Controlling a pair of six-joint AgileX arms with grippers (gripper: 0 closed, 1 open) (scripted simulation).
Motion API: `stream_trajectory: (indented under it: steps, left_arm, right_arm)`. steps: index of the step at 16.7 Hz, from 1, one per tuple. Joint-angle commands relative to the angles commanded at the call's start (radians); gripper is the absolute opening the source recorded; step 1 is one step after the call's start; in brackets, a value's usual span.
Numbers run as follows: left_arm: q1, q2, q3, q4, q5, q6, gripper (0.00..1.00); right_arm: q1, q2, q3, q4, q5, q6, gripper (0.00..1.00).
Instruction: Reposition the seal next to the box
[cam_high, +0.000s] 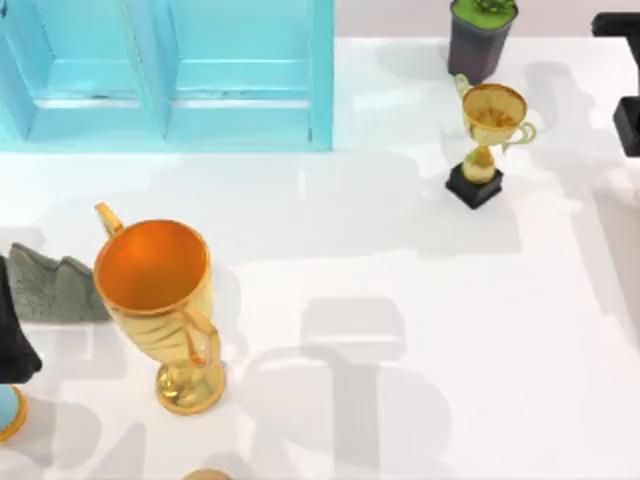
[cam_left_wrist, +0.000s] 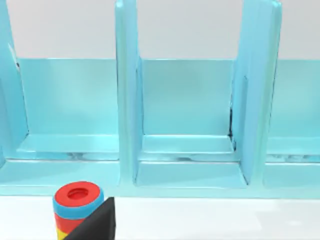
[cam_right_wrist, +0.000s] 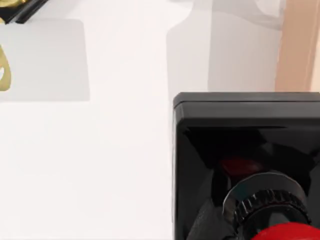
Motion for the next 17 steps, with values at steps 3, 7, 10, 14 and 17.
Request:
stream_trajectory:
  steps: [3,7,10,14,17]
  left_arm:
    - [0.0,0.0,0.0,0.0,0.0,0.0,1.0]
    - [0.0,0.0,0.0,0.0,0.0,0.0,1.0]
    - [0.0,0.0,0.0,0.0,0.0,0.0,1.0]
    - [0.0,0.0,0.0,0.0,0.0,0.0,1.0]
    - [0.0,0.0,0.0,0.0,0.0,0.0,1.0]
  right_arm:
    - [-0.001,-0.026,-0.103,0.083,-0.002,0.001,0.0]
    - [0.0,-0.063,-0.313,0.23,-0.002,0.001,0.0]
    - [0.0,-0.082,-0.395,0.304,-0.002,0.001,0.0]
    - [0.0,-0.083,-0.401,0.31,-0.002,0.001,0.0]
    - [0.0,-0.083,-0.401,0.31,-0.002,0.001,0.23]
